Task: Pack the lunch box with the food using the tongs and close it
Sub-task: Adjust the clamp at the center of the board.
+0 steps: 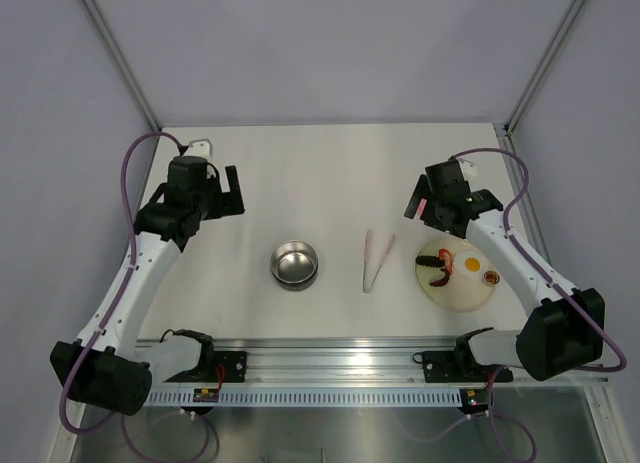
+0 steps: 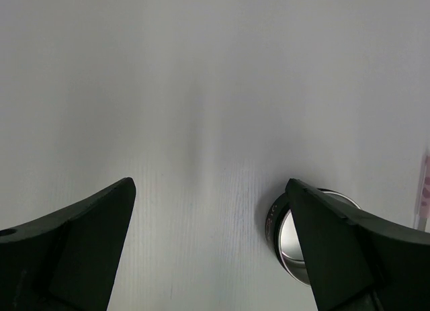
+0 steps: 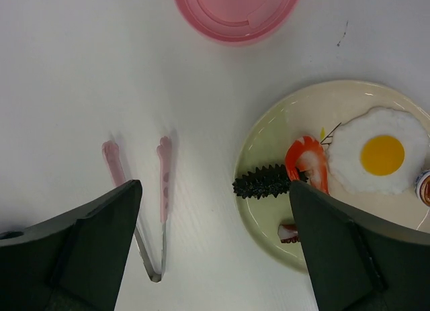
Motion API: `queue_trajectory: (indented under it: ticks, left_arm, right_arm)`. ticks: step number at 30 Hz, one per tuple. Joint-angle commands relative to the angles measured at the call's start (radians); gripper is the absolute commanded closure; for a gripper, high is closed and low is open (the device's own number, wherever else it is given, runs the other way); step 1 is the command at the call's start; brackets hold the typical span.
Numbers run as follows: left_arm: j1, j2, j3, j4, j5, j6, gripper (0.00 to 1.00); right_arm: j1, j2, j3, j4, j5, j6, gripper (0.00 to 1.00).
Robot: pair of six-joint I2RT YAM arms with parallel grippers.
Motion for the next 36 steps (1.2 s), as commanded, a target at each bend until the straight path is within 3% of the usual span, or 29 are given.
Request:
queue_trajectory:
  ticks: [1, 9, 19, 29, 36]
  left_arm:
    - [-0.005, 0.014, 0.035, 0.003, -0.069, -0.011, 0.01]
    - [-0.005, -0.002, 0.001, 0.011, -0.105, -0.038, 0.01]
    - [-0.007, 0.004, -0.029, 0.020, -0.085, -0.054, 0.01]
    - [-0.008, 0.041, -0.013, 0.045, -0.068, -0.072, 0.01]
    - [-0.007, 0.041, -0.005, 0.045, -0.083, -0.072, 0.01]
  right_arm:
    - [0.010, -0.015, -0.006, -0.009, 0.053, 0.032, 0.00]
    - [0.012, -0.071, -0.078, -0.016, 0.073, 0.057, 0.01]
    - [0.070, -0.085, -0.161, 0.004, -0.028, 0.089, 0.00]
    - [0.303, 0.063, -0.124, -0.029, 0.027, 0.079, 0.01]
    - [0.452, 0.188, -0.112, 0.063, -0.042, 0.116, 0.01]
